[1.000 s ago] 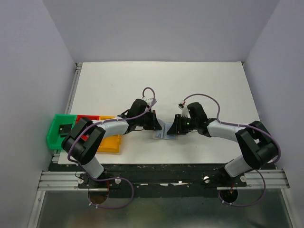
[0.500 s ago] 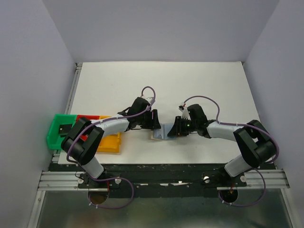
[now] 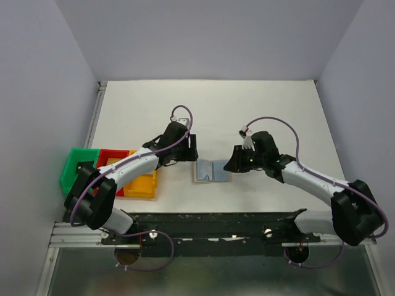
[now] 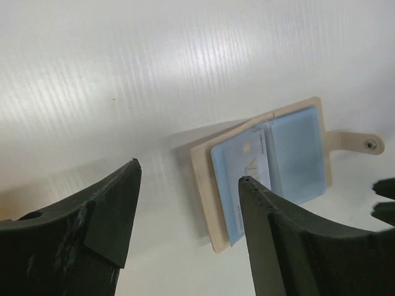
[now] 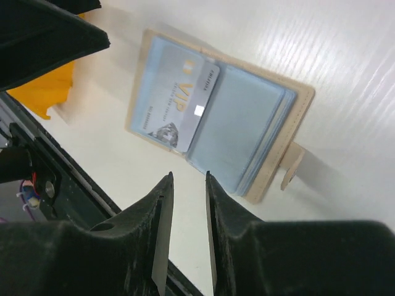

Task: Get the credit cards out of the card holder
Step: Place the card holder at the center of the board, then remove the credit card from the card holder.

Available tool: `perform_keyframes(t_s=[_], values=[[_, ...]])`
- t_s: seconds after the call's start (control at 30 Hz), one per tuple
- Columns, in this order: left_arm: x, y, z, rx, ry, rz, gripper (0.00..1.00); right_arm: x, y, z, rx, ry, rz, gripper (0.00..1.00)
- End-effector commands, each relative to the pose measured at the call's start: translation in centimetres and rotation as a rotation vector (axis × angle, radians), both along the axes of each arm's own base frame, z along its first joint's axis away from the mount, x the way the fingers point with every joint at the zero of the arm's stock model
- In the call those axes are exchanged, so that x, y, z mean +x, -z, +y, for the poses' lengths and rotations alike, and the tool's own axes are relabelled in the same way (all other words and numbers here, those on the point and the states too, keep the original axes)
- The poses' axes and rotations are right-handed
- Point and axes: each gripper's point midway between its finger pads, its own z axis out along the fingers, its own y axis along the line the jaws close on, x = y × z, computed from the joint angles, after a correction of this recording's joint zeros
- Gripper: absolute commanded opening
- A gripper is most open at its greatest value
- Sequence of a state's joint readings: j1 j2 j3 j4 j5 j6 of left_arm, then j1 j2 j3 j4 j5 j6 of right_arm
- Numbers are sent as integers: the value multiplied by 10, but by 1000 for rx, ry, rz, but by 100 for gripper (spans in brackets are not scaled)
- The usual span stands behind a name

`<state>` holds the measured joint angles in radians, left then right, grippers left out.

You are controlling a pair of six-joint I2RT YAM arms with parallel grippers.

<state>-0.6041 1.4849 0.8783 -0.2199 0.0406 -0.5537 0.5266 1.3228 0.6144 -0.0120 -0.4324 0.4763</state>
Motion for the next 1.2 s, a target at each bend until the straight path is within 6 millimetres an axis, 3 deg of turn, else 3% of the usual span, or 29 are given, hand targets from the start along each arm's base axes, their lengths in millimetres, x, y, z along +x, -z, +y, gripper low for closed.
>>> perform_keyframes(t_s=[0.0, 0.1, 0.13, 0.17, 0.23, 0.3, 0.37, 0.4, 0.57, 0.73, 0.9, 1.17], values=[[13, -42, 17, 22, -141, -165, 80, 14, -48, -17, -183, 19, -248, 35], [12, -66, 12, -134, -192, -265, 89, 24, -80, -32, -387, 112, -458, 40], [12, -72, 15, -184, -234, -278, 99, 29, -89, -36, -438, 151, -512, 41], [11, -75, 14, -251, -269, -281, 99, 32, -95, -39, -461, 171, -535, 43], [9, -80, 16, -353, -314, -268, 99, 36, -98, -39, -447, 220, -526, 51], [-1, -89, -2, -488, -169, -277, 99, 40, -99, -35, -389, 289, -497, 69], [-8, -95, -12, -604, -71, -279, 97, 33, -88, -23, -367, 243, -400, 82], [-10, -94, -17, -635, -53, -274, 95, 28, -83, -13, -359, 185, -362, 83], [-17, -57, -35, -598, 11, -135, 66, 21, -63, 21, -176, 102, -269, 73], [-18, -30, -40, -568, 5, -60, 33, 28, -43, 33, 23, 107, -153, 52], [-13, -9, -30, -452, -55, -32, 20, 31, -30, 38, 114, 108, -112, 44], [-17, 12, -34, -373, -53, -2, 14, 27, -10, 56, 131, 24, -27, 48]])
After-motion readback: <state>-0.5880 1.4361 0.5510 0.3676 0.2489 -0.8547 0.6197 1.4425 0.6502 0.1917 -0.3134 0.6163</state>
